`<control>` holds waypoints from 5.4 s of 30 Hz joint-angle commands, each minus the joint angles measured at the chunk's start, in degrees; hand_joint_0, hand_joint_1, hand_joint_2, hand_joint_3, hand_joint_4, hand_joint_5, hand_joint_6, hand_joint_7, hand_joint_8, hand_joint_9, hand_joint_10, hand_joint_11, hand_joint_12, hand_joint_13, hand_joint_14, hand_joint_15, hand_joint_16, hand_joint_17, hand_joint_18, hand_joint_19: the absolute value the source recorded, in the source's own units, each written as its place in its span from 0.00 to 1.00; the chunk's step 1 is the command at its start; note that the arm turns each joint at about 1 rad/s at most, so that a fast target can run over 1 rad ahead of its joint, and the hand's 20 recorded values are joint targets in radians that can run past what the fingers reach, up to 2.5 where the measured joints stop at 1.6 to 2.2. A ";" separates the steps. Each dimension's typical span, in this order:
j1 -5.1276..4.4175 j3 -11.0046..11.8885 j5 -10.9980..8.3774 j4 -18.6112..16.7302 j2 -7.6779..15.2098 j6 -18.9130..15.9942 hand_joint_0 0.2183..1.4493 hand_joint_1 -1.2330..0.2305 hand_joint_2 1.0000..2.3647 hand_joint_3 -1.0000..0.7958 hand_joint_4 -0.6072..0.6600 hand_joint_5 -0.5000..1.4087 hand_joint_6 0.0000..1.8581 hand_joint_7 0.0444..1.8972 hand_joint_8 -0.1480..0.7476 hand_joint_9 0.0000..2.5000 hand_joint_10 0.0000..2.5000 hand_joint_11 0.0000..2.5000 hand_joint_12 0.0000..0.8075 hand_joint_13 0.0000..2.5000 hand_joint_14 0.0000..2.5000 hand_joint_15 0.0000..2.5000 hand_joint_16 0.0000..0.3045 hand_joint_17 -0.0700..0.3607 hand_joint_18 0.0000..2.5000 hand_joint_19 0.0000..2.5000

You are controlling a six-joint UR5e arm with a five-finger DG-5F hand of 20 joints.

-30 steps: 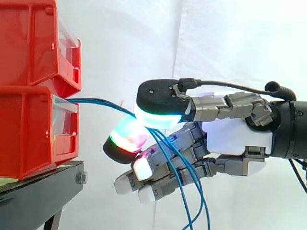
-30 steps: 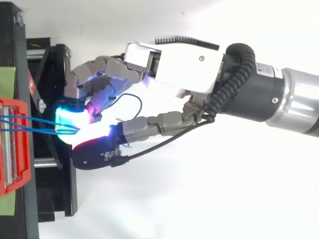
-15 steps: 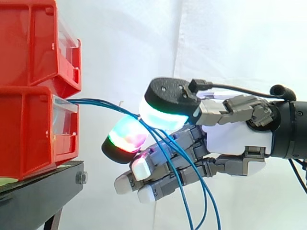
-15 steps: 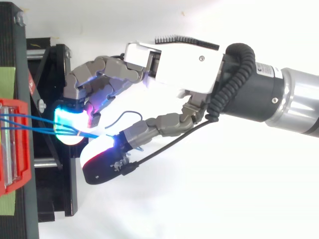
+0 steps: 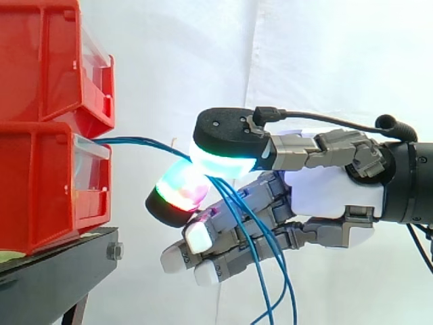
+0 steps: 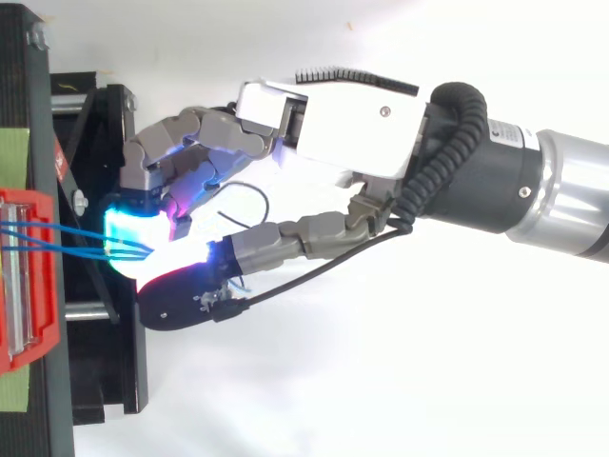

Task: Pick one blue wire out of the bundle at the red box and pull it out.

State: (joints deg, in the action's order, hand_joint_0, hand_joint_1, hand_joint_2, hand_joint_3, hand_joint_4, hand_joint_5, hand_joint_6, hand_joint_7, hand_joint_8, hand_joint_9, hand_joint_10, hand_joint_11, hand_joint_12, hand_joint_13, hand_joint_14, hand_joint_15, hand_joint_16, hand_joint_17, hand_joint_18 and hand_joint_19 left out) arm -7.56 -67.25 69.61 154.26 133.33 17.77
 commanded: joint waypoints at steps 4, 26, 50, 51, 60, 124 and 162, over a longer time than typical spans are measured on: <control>0.00 -0.08 0.00 -0.01 0.00 -0.02 0.36 0.23 0.01 0.40 0.58 0.15 0.50 0.55 0.53 0.30 0.01 0.25 0.55 0.24 0.00 0.10 0.20 0.48 0.25 0.11; 0.00 -0.08 0.00 -0.19 0.00 0.07 0.28 0.39 0.01 0.44 0.63 0.18 0.48 0.58 0.57 0.34 0.01 0.24 0.56 0.25 0.00 0.12 0.21 0.49 0.24 0.14; 0.00 -0.08 0.00 -0.63 0.00 -0.02 0.30 0.35 0.01 0.45 0.60 0.16 0.48 0.57 0.51 0.29 0.01 0.20 0.53 0.21 0.00 0.10 0.20 0.49 0.20 0.13; 0.00 -0.08 0.00 -0.63 0.00 -0.02 0.29 0.36 0.01 0.45 0.61 0.16 0.48 0.56 0.51 0.29 0.01 0.19 0.53 0.21 0.00 0.10 0.21 0.49 0.20 0.14; 0.00 -0.08 0.09 -0.63 0.00 -0.20 0.30 0.35 0.01 0.51 0.63 0.17 0.47 0.56 0.56 0.31 0.01 0.20 0.58 0.22 0.00 0.11 0.23 0.53 0.22 0.12; 0.00 -0.08 0.09 -0.63 0.00 -0.02 0.45 0.22 0.00 0.30 0.49 0.15 0.46 0.55 0.46 0.27 0.01 0.20 0.50 0.20 0.00 0.08 0.19 0.46 0.21 0.08; 0.00 -0.08 0.09 -1.68 0.00 0.16 0.23 0.34 0.33 0.52 0.55 0.18 0.47 0.53 0.49 0.29 0.00 0.09 0.59 0.22 0.00 0.08 0.25 0.56 0.22 0.11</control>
State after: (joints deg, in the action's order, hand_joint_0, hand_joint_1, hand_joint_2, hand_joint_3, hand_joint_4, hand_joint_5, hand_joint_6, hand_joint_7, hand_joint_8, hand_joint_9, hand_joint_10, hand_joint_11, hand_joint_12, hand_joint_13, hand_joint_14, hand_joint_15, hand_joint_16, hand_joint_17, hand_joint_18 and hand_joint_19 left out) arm -7.55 -67.33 69.70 152.58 133.33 18.00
